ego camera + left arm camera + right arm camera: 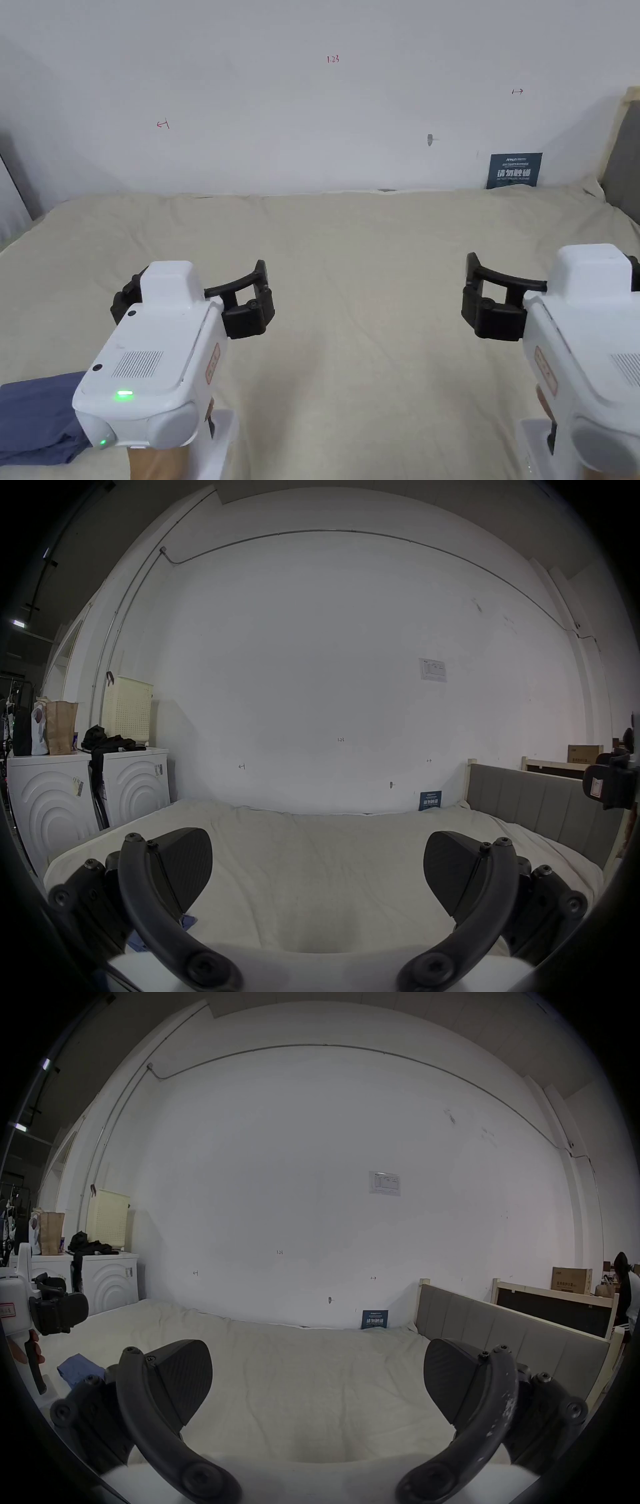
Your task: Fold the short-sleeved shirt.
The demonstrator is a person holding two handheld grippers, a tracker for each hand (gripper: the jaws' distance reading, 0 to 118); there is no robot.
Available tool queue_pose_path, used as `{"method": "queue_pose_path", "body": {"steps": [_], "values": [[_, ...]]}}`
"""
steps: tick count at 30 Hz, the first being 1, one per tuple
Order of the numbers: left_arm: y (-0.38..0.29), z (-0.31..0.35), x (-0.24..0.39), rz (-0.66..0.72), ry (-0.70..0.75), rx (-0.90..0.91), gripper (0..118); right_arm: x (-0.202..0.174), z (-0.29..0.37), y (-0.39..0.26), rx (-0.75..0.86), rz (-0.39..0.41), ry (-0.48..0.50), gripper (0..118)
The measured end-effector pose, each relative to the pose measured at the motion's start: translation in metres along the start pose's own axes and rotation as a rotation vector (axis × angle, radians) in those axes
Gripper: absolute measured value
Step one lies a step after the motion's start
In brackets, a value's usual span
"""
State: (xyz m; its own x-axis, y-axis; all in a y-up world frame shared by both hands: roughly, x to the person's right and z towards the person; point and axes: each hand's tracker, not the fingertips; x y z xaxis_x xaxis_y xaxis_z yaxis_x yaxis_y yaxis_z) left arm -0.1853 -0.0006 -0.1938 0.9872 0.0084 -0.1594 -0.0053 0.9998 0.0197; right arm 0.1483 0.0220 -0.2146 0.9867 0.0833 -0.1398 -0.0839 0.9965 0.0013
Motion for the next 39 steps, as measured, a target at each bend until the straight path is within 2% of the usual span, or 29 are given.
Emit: {"method": "queue_pose_path", "body": {"steps": [7,9,11,15,19,26,28,37,39], "values": [[0.002,0.000,-0.001,0.010,-0.005,-0.001,118,-0.007,-0.007,0.005,-0.069,-0.025,-0.045,118],[0.002,0.000,-0.001,0.015,-0.008,-0.002,118,-0.008,-0.011,0.006,-0.137,-0.044,-0.031,118],[0.002,0.000,-0.001,0.017,-0.010,-0.004,118,-0.006,-0.017,0.007,-0.246,-0.100,-0.036,118],[0.003,0.000,-0.001,0.017,-0.016,-0.004,118,-0.013,-0.021,0.017,-0.462,-0.147,-0.094,118],[0.003,0.000,-0.001,0.018,-0.017,-0.003,118,-0.013,-0.025,0.018,-0.555,-0.208,-0.118,118],[0.003,0.000,-0.003,0.028,-0.013,-0.003,118,-0.016,-0.026,0.018,-0.527,-0.186,-0.107,118],[0.003,0.000,-0.004,0.029,-0.010,-0.001,118,-0.016,-0.027,0.018,-0.492,-0.159,-0.106,118],[0.005,0.001,-0.008,0.022,-0.006,0.005,118,0.004,-0.045,0.000,-0.492,-0.165,-0.083,118],[0.005,0.002,-0.009,0.024,-0.005,0.005,118,-0.001,-0.040,-0.001,-0.437,-0.145,-0.104,118]]}}
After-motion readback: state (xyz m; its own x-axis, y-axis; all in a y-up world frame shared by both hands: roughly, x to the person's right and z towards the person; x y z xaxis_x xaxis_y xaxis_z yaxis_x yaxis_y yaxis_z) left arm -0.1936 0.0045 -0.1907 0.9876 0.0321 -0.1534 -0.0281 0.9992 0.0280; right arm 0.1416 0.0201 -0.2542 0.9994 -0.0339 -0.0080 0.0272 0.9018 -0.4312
